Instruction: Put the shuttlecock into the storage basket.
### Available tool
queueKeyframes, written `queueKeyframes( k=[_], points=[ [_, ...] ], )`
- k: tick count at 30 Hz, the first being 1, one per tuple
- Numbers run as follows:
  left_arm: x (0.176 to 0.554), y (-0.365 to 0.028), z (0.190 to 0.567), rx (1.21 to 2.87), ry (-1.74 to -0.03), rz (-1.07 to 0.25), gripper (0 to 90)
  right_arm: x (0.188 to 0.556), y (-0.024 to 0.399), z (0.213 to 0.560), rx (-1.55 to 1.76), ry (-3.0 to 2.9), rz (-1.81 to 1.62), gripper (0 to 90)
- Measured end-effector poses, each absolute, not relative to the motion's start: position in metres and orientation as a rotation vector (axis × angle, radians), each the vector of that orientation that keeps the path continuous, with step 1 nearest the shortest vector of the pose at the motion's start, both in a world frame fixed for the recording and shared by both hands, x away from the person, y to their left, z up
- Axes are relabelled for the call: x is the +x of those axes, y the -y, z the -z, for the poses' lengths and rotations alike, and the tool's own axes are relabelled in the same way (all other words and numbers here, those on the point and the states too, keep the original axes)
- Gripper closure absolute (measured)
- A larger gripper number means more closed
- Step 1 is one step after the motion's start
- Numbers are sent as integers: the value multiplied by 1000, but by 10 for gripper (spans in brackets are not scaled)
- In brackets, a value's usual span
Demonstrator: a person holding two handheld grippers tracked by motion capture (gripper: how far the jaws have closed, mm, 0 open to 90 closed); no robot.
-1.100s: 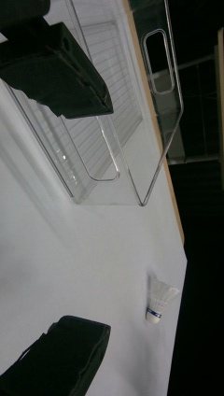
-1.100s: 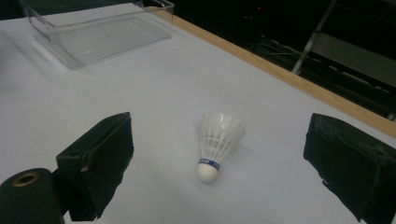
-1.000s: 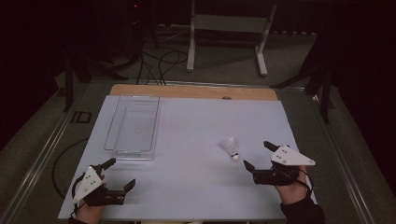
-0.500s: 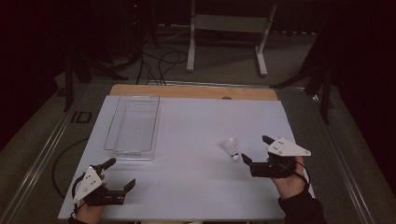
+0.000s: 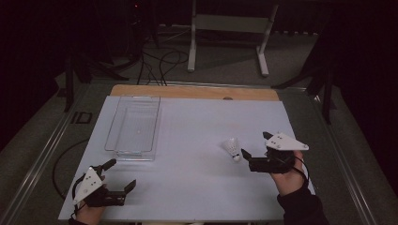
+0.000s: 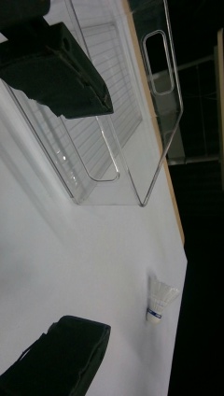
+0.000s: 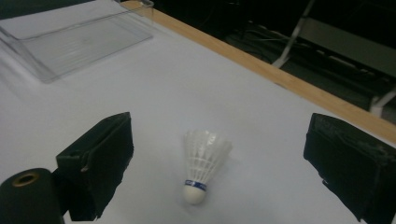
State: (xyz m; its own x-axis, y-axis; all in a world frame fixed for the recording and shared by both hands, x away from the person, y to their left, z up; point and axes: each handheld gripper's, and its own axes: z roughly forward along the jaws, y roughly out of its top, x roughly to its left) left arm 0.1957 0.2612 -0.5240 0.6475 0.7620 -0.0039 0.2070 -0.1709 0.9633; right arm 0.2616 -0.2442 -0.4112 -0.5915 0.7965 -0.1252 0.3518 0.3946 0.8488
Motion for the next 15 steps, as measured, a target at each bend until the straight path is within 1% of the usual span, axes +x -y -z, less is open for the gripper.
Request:
queueKeyframes(
  k=[12, 15],
  points=[
    [196, -261, 524, 1710, -794, -595, 0, 270, 236, 410, 1004, -2145, -1079, 84],
    [196, -261, 524, 1709, -794, -594, 0, 274, 231, 413, 1054, -2146, -1036, 85]
  ],
)
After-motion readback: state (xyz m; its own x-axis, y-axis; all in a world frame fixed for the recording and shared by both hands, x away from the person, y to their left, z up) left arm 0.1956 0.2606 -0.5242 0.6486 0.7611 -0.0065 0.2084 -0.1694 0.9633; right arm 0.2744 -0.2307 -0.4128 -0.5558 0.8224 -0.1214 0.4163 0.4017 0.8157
